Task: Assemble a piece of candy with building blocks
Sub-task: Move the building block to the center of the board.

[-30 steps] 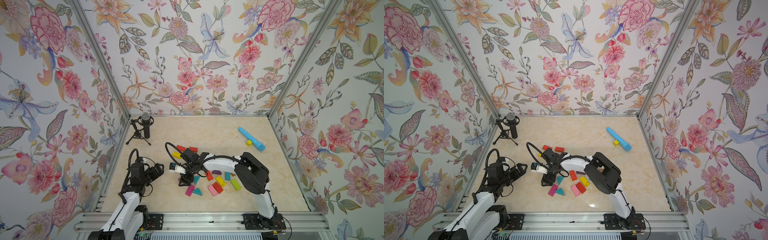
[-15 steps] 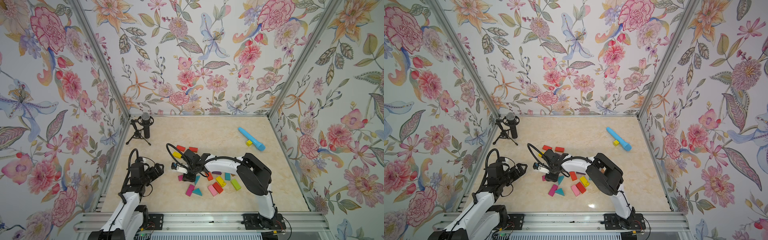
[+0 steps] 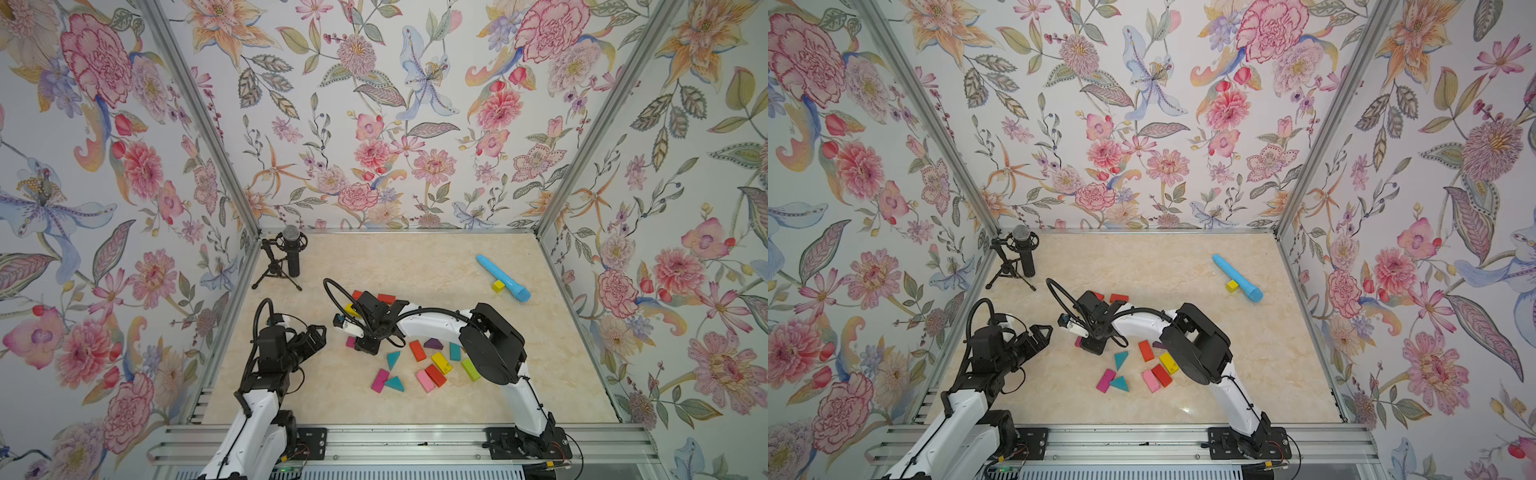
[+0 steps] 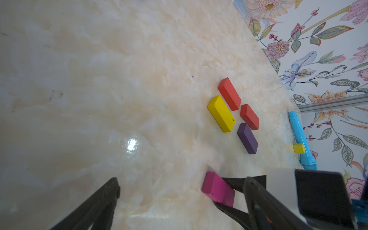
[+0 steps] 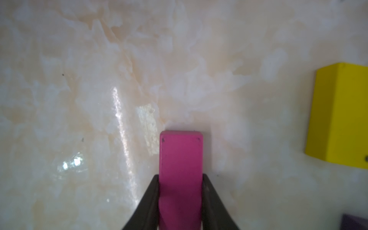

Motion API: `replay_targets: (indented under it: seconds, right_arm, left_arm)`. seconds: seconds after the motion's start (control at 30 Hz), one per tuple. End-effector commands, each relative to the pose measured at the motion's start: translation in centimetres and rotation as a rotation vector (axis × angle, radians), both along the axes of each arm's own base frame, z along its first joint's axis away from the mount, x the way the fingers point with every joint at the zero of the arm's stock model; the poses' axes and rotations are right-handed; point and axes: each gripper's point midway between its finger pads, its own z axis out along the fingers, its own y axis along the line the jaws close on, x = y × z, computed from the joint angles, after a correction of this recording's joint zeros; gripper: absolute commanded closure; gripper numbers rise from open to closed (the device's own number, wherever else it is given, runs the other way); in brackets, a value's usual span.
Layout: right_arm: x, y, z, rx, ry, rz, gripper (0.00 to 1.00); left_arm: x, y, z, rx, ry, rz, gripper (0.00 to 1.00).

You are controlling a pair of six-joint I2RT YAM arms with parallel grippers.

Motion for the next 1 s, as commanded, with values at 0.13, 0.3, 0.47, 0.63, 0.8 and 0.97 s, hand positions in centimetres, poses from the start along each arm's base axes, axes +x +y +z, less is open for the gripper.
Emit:
replay_targets:
  seconds: [0.13, 0.3, 0.47, 0.63, 0.8, 0.97]
  right_arm:
    - [3.4, 1.7, -0.3, 0.006, 0.006, -0.096, 0.8]
    - [5.0, 1.8, -1.1, -0.016, -0.017, -0.116, 0.74]
    - [5.3, 1.3, -1.8, -0.048, -0.036, -0.11, 0.63]
    - [5.1, 1.4, -0.9, -0.035, -0.044, -0.1, 0.52]
    - [4.6, 1.7, 1.5, 0.03, -0.012, -0.093, 0.42]
    - [3.1, 1.0, 4.9, 0.112, 0.019, -0.091, 0.33]
  left_arm:
    - [0.0, 0.5, 0.1, 0.014, -0.003, 0.015, 0.01]
    - [0.3, 0.3, 0.2, 0.01, -0.007, 0.003, 0.01]
    - [0.3, 0.3, 0.5, 0.015, -0.013, -0.001, 0.01]
    - [0.3, 0.2, 0.8, 0.01, -0.021, -0.005, 0.01]
    - [0.3, 0.3, 1.0, 0.029, -0.018, -0.009, 0.01]
    - [0.3, 0.2, 0.7, 0.03, -0.011, -0.022, 0.01]
